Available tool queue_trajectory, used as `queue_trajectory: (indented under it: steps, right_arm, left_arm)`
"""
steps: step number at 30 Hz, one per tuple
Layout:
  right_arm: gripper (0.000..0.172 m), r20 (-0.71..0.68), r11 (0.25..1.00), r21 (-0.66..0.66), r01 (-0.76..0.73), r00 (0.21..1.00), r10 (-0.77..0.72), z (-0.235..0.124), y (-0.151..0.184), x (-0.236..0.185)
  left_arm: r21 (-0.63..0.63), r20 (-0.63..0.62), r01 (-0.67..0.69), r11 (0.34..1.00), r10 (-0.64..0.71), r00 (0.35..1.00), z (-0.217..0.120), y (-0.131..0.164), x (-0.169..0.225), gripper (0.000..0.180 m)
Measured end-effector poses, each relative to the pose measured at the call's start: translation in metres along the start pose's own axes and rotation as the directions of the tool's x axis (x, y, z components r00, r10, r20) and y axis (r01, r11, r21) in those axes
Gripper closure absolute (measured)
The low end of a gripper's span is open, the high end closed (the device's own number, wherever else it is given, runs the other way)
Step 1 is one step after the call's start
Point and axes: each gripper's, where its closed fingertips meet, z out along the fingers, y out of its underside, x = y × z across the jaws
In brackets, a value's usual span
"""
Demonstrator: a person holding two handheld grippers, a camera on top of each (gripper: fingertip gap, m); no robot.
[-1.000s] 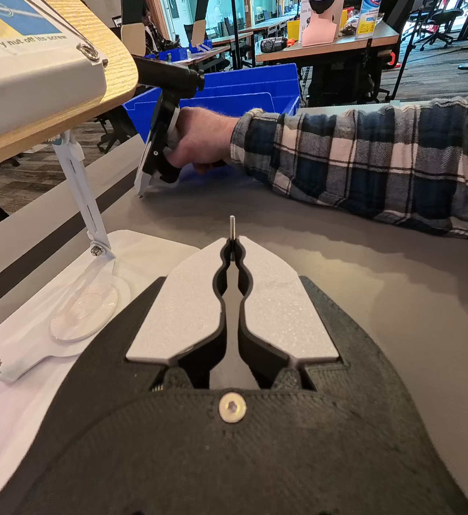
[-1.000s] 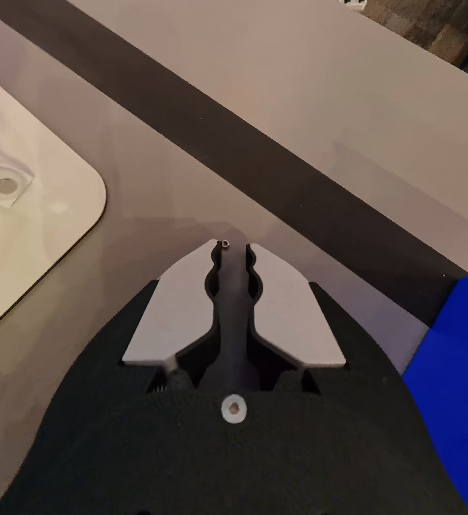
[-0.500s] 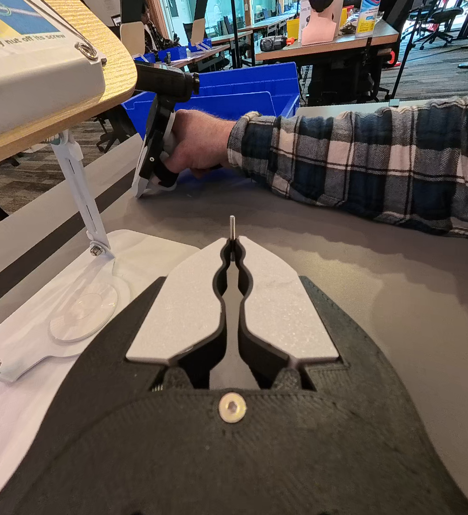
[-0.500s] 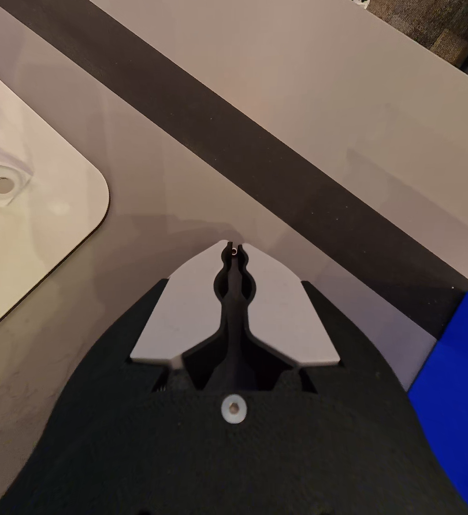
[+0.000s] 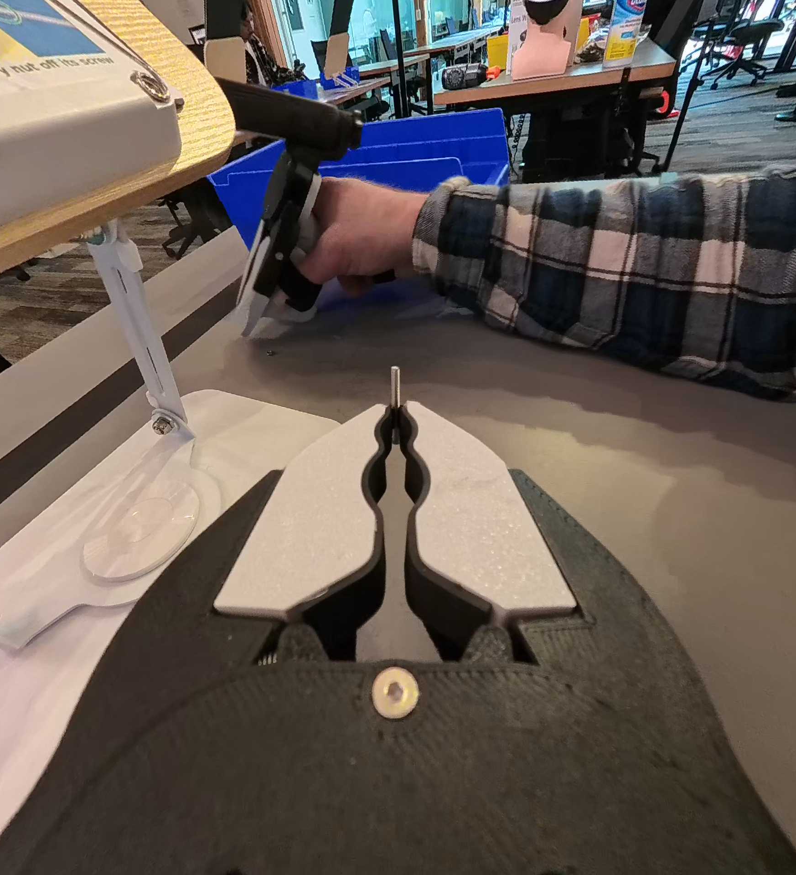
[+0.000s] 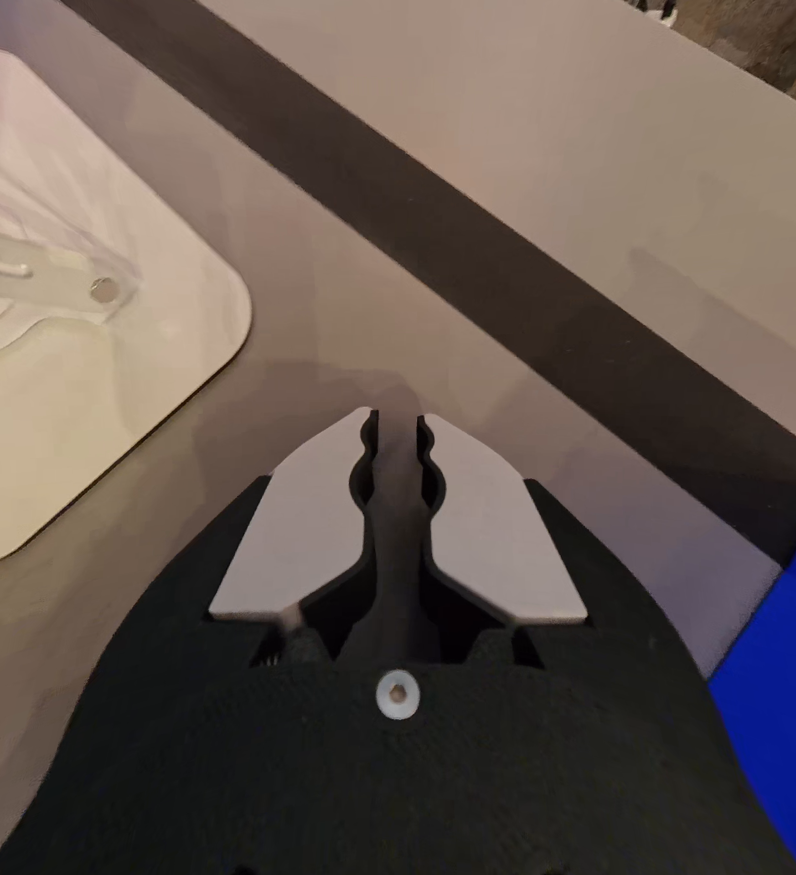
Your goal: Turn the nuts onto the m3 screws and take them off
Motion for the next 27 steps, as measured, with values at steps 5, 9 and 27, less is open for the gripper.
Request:
queue_trajectory:
  steps: [5, 9, 27]
  right_arm:
    - [0.157, 0.071, 0.993, -0.029, 0.112, 0.991, -0.110, -0.010, 0.016, -0.032]
    - [0.157, 0.082, 0.989, -0.031, 0.143, 0.987, -0.140, -0.004, 0.019, -0.039]
    - [0.157, 0.073, 0.995, -0.026, 0.095, 0.993, -0.093, -0.001, 0.015, -0.032]
  left_arm:
    - [-0.002, 0.000, -0.003, 1.000, 0.003, 1.000, 0.000, 0.000, 0.000, 0.179]
    - [-0.004, 0.001, -0.010, 1.000, 0.010, 1.000, 0.000, 0.000, 0.001, 0.179]
    - [-0.008, -0.007, -0.013, 1.000, 0.013, 1.000, 0.001, 0.001, 0.002, 0.179]
